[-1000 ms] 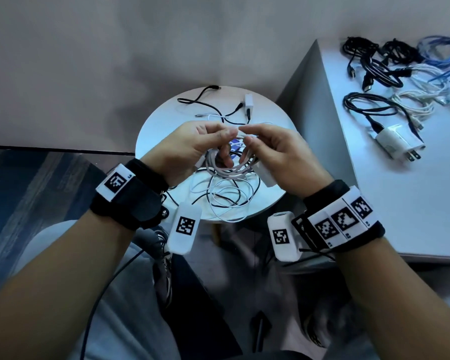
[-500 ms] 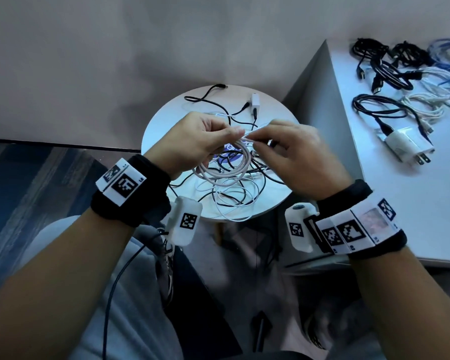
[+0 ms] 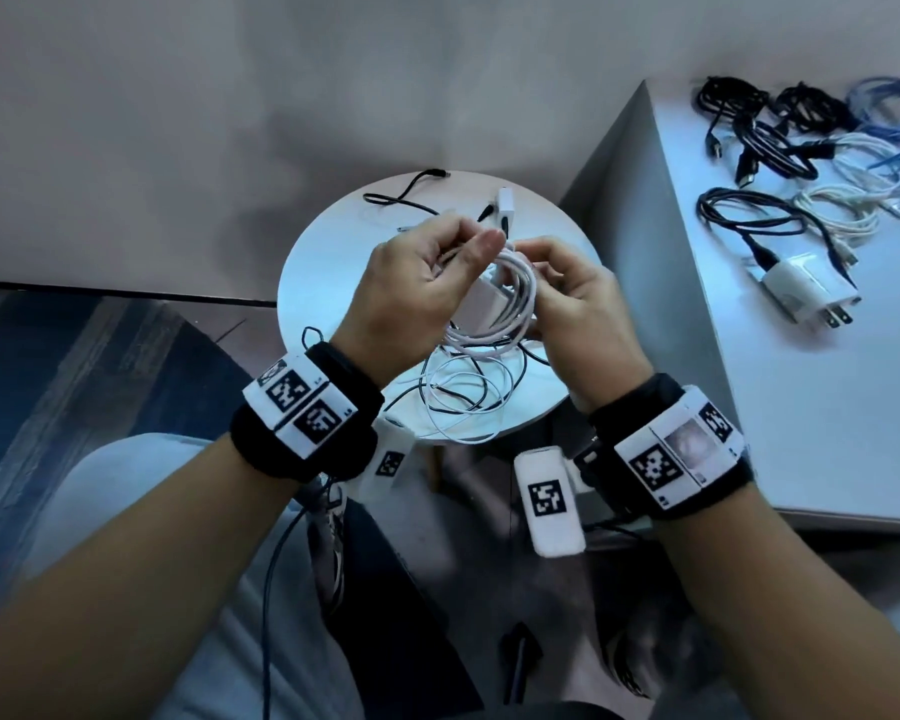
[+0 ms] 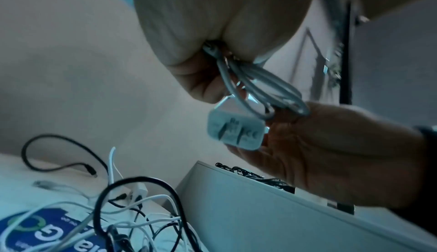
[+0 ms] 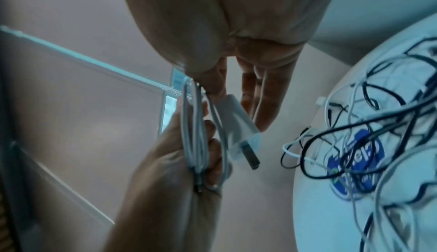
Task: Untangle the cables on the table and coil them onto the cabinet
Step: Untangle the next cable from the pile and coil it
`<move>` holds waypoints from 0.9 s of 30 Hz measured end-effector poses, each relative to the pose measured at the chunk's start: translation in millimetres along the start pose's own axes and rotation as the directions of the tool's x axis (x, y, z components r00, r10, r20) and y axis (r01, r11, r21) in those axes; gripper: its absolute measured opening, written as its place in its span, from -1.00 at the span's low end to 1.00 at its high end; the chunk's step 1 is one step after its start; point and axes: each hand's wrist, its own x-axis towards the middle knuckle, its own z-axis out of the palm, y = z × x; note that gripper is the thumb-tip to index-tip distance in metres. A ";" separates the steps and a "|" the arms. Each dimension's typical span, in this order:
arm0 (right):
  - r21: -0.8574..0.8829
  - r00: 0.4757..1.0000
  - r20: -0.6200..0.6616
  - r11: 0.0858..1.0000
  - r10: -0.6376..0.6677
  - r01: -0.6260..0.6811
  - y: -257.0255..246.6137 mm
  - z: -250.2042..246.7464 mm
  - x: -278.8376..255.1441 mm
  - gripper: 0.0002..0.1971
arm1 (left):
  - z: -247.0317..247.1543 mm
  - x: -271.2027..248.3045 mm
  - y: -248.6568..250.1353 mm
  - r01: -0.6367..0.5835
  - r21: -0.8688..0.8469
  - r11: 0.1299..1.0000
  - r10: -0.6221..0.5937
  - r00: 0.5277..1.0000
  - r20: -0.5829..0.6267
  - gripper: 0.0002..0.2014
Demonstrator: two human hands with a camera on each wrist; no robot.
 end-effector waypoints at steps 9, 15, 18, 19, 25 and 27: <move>0.222 0.994 -0.068 0.973 0.083 -0.066 8.0 10.2 -0.4 -0.86 | -4.7 1.3 -5.2 0.102 0.055 0.993 -0.105 0.993 0.061 -0.77; 0.248 0.993 -0.090 0.967 0.082 -0.057 2.2 3.7 4.4 -0.90 | -7.2 1.5 -9.3 0.153 -0.033 0.988 -0.142 0.962 0.232 -0.90; 0.359 0.988 -0.068 0.927 0.139 -0.106 1.8 2.2 3.1 -0.91 | -4.2 0.6 -8.7 0.152 -0.046 0.987 -0.136 0.958 0.254 -0.85; 0.400 0.987 -0.042 0.908 0.157 -0.127 0.5 1.3 2.3 -0.91 | -3.2 0.0 -8.2 0.143 -0.030 0.989 -0.131 0.959 0.251 -0.84; 0.669 0.973 0.111 0.709 0.203 -0.224 -6.5 1.2 -1.7 -0.89 | -1.9 -3.0 -2.1 -0.022 0.176 0.984 -0.017 0.975 0.221 -0.75; 0.697 0.971 0.121 0.680 0.205 -0.230 -3.9 2.0 -1.5 -0.89 | -2.8 -2.6 -2.6 -0.011 0.193 0.981 -0.034 0.973 0.229 -0.72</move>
